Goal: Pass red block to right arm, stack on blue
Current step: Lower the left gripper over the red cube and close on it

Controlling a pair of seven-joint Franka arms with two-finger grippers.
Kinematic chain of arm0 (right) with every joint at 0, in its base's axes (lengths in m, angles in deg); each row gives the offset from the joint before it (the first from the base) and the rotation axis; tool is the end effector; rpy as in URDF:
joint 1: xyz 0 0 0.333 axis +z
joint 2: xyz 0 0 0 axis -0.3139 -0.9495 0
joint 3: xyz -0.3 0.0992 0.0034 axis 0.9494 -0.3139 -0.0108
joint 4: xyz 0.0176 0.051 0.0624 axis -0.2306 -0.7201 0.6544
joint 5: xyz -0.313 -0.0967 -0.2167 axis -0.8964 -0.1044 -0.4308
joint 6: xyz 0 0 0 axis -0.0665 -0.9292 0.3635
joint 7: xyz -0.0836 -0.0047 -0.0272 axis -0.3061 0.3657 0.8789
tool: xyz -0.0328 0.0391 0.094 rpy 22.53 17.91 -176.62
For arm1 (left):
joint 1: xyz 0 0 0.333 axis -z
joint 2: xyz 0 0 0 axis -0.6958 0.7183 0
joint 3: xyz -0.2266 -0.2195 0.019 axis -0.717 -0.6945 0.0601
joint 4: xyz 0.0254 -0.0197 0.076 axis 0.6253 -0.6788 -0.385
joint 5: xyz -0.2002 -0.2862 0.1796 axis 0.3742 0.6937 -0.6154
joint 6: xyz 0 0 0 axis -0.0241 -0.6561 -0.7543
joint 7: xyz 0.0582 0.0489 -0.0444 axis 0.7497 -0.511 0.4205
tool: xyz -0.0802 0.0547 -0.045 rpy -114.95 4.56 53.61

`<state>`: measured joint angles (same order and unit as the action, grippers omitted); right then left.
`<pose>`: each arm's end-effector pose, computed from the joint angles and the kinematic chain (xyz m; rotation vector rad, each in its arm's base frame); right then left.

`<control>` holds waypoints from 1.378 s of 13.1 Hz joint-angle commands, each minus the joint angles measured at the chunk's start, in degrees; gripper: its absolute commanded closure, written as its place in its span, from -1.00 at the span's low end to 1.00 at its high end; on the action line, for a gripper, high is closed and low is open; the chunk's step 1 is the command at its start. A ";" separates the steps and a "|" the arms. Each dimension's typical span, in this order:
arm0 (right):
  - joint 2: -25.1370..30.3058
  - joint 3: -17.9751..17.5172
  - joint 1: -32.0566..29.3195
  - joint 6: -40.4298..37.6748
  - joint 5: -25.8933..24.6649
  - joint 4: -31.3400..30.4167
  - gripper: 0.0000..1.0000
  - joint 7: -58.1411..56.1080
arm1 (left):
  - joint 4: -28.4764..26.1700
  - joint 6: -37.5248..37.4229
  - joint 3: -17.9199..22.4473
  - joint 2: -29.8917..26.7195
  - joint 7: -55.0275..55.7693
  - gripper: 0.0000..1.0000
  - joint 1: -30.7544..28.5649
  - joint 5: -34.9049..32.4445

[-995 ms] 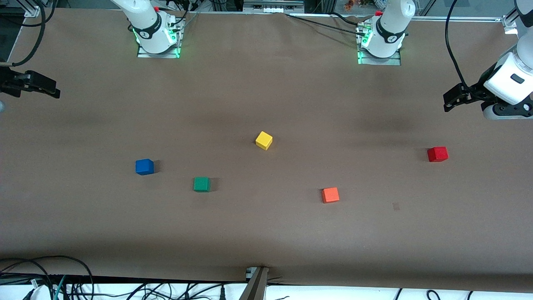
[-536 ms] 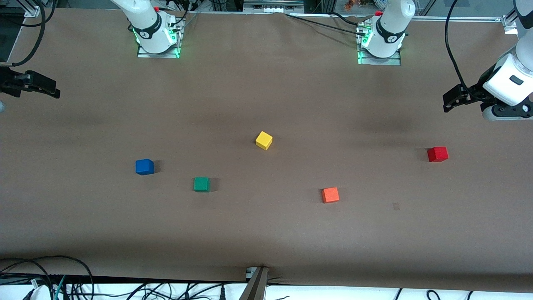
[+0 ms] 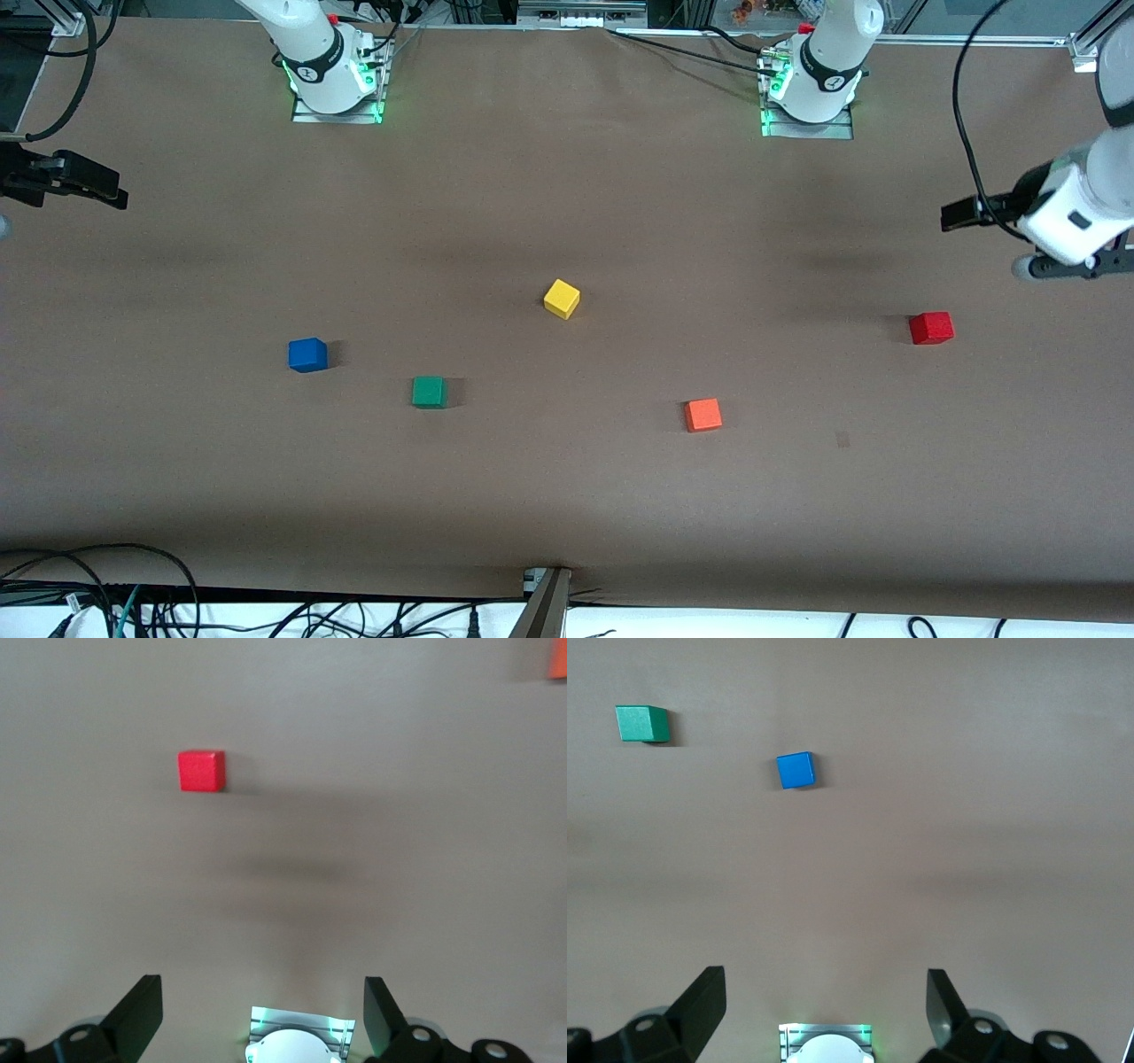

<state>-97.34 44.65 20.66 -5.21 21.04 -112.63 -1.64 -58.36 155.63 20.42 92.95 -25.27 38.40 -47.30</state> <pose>0.5721 -0.0147 0.6315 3.0986 -0.0064 -0.2294 0.5597 0.0412 0.5044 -3.0443 -0.1761 0.4769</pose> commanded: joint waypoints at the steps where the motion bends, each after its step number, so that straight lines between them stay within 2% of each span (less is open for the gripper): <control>1: -0.48 -0.44 -0.52 -0.13 -0.42 1.14 -1.00 0.13 | -0.74 6.75 -0.11 3.80 -5.81 -1.00 -3.80 0.16; 6: -0.48 -0.44 -0.52 -0.22 -0.42 1.14 -1.00 0.13 | -16.11 32.31 -0.02 3.72 -9.69 -1.00 -6.26 -2.47; 8: -0.48 -0.44 -0.52 -0.22 -0.42 1.14 -1.00 0.13 | -20.25 39.63 -0.11 5.82 -9.88 -1.00 -7.05 -2.56; 11: -0.57 -0.35 -0.61 -0.13 -0.42 1.14 -1.00 0.13 | -24.13 45.27 -0.11 7.41 -11.64 -1.00 -8.72 -4.14; 15: -0.83 -0.18 -0.61 -0.13 -0.34 1.14 -1.00 -0.05 | -25.36 52.91 -0.11 12.23 -11.64 -1.00 -12.24 -4.23; 18: -1.27 0.35 -0.52 -0.13 -0.07 1.14 -1.00 -0.84 | -25.28 53.81 -0.19 14.18 -10.94 -1.00 -12.68 -3.45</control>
<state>-97.89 45.09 20.58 -5.18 21.04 -112.63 -1.64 -83.66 208.62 20.66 106.68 -36.13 25.95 -50.54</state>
